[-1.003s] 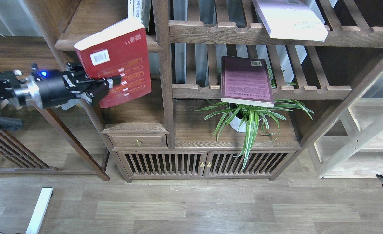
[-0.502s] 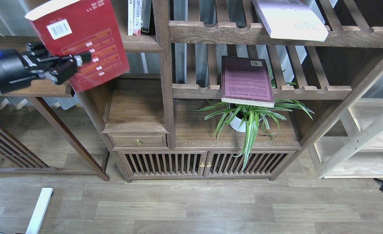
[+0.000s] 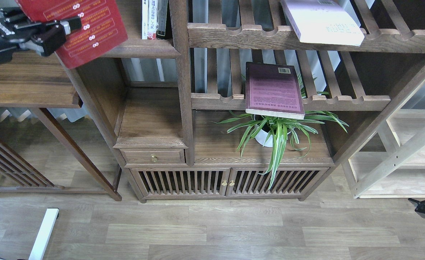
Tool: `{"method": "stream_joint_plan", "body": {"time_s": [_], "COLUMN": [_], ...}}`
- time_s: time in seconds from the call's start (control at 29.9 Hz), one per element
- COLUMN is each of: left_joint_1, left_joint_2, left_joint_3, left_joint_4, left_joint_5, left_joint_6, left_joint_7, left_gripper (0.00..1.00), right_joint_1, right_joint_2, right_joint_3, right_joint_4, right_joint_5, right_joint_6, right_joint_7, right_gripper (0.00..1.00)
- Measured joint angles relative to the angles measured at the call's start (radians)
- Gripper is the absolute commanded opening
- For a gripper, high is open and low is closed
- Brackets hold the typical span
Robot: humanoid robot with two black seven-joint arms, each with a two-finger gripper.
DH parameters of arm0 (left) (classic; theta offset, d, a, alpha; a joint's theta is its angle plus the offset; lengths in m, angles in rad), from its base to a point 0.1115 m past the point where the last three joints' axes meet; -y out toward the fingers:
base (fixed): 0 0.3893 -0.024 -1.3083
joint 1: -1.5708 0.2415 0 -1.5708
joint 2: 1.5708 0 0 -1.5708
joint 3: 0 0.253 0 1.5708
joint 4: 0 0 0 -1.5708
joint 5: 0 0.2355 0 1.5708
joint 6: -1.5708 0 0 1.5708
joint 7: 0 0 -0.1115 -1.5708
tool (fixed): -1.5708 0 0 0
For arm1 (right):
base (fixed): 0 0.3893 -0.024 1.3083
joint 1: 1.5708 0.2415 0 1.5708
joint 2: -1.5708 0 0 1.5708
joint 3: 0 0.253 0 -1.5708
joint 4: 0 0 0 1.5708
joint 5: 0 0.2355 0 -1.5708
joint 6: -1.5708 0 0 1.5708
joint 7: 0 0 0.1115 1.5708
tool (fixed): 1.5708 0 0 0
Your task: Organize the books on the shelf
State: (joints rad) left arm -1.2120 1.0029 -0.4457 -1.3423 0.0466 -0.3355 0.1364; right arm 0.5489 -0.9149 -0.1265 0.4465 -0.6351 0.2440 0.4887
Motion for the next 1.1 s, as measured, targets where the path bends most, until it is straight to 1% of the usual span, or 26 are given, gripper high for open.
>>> {"method": "stream_joint_plan", "body": {"time_s": [0.2, 0.43, 0.77, 0.9, 1.1], "left_joint_1": [-0.04, -0.063, -0.117, -0.147, -0.226], "left_joint_2": [-0.076, -0.171, -0.307, -0.364, -0.413], "left_joint_3": [0.001, 0.002, 0.014, 0.042, 0.126], "left_joint_4": [0.02, 0.035, 0.113, 0.146, 0.202], "left_joint_5": [-0.005, -0.004, 0.007, 0.012, 0.016], "left_joint_6": [0.121, 0.292, 0.499, 0.586, 0.678], "left_joint_7": [0.007, 0.019, 0.064, 0.071, 0.079], "left_gripper": [0.0, 0.0, 0.0, 0.0, 0.0], "right_joint_1": [0.0, 0.0, -0.003, -0.003, -0.003], "right_joint_2": [-0.004, -0.011, -0.017, -0.017, -0.017], "right_joint_3": [0.0, 0.001, 0.002, 0.002, 0.002], "right_joint_4": [0.0, 0.0, -0.001, -0.002, -0.002], "right_joint_5": [0.0, 0.0, -0.006, -0.006, -0.006], "right_joint_6": [0.001, 0.001, 0.002, 0.002, 0.001], "right_joint_7": [0.0, 0.0, 0.0, 0.0, 0.0], "right_gripper": [1.0, 1.0, 1.0, 1.0, 1.0]}}
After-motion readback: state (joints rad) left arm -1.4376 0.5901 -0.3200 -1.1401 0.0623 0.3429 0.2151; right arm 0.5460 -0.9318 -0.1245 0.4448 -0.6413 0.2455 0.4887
